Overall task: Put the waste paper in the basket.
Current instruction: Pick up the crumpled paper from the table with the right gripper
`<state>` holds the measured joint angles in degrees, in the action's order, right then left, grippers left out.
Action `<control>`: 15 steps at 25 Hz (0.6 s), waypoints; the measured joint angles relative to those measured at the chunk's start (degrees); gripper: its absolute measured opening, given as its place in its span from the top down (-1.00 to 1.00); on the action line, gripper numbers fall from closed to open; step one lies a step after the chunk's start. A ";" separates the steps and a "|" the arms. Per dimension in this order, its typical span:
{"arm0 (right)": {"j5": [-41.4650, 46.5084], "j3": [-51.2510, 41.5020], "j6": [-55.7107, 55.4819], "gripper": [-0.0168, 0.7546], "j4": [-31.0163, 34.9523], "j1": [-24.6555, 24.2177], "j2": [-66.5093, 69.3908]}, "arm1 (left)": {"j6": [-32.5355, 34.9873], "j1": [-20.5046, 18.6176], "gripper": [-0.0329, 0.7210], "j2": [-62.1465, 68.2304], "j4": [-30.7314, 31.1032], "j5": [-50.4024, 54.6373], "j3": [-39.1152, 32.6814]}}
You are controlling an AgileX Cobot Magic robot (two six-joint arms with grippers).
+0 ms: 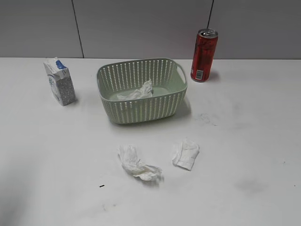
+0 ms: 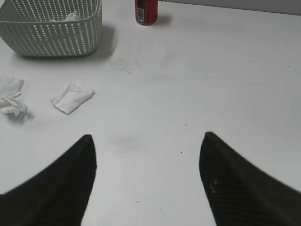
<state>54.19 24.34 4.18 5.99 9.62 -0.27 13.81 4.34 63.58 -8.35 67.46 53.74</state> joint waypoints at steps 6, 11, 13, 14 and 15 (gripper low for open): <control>-0.84 0.27 -0.05 -0.39 0.11 0.00 0.00 | 0.00 0.00 -0.57 -17.72 -0.11 -0.31 -11.27; -2.94 1.46 -1.53 -0.39 0.96 0.00 0.38 | -0.30 0.00 -0.57 -33.47 -0.17 -0.97 -16.67; -2.93 1.87 -2.07 -0.39 1.95 0.00 2.08 | -1.22 0.00 -0.57 -38.84 -0.22 -1.97 -18.04; -2.93 1.98 -2.21 -0.39 2.57 0.00 3.40 | -1.82 0.00 -0.57 -41.19 -0.22 -2.51 -18.85; -2.93 2.06 -2.33 -0.39 3.32 0.00 4.66 | -2.06 0.00 -0.57 -43.07 -0.22 -2.88 -19.45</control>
<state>51.26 26.40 1.85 9.31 9.62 4.38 11.75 4.34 20.51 -8.57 64.57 34.28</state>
